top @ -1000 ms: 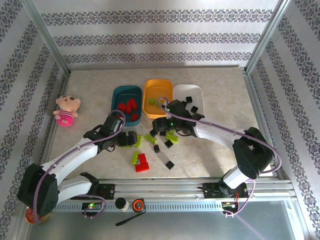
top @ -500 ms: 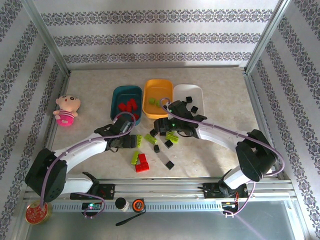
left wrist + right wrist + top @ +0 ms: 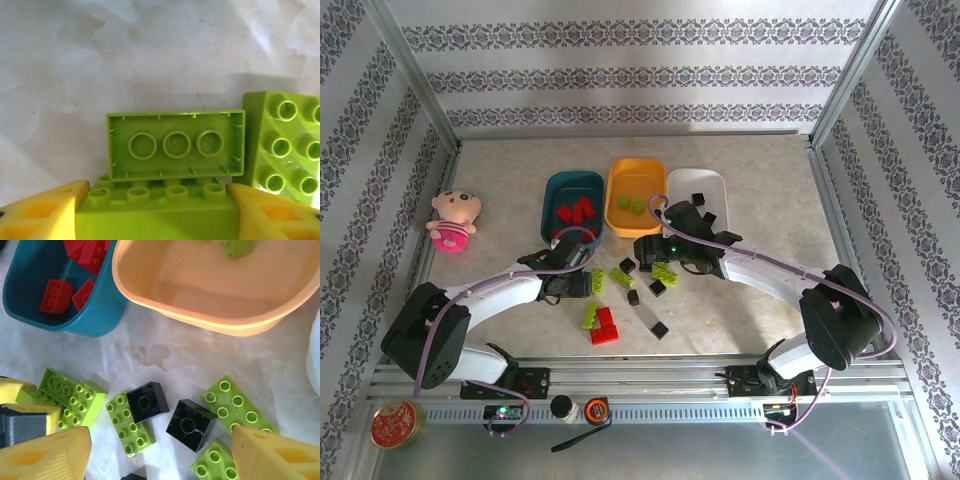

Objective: Sort the legos into containers by color
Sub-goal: Pick up the lego from the center of the table, then place the lego in the container.

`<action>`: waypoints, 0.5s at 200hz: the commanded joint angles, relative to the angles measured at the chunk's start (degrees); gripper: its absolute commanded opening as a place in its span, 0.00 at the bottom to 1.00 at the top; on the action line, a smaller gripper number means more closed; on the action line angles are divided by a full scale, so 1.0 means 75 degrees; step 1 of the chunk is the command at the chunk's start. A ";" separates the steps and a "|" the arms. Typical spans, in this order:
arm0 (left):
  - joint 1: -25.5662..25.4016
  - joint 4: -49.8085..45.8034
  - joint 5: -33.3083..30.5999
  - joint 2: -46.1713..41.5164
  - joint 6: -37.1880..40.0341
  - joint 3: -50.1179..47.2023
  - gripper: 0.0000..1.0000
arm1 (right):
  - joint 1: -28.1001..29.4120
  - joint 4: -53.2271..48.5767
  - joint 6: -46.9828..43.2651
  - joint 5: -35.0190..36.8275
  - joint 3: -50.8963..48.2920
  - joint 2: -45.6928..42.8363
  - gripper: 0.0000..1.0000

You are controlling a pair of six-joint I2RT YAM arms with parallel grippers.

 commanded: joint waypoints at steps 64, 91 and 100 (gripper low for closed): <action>-0.0098 -0.0058 0.0843 -0.0523 0.0116 0.1835 0.51 | -0.0512 0.0239 0.0312 0.0232 -0.0808 -0.0822 0.75; -0.0072 0.0481 0.1018 0.0745 0.0268 0.3097 0.49 | -0.0617 0.0227 0.0359 0.0289 -0.1128 -0.1104 0.75; -0.0020 0.0600 0.1031 0.1239 0.0286 0.3588 0.49 | -0.0652 0.0210 0.0391 0.0297 -0.1234 -0.1210 0.74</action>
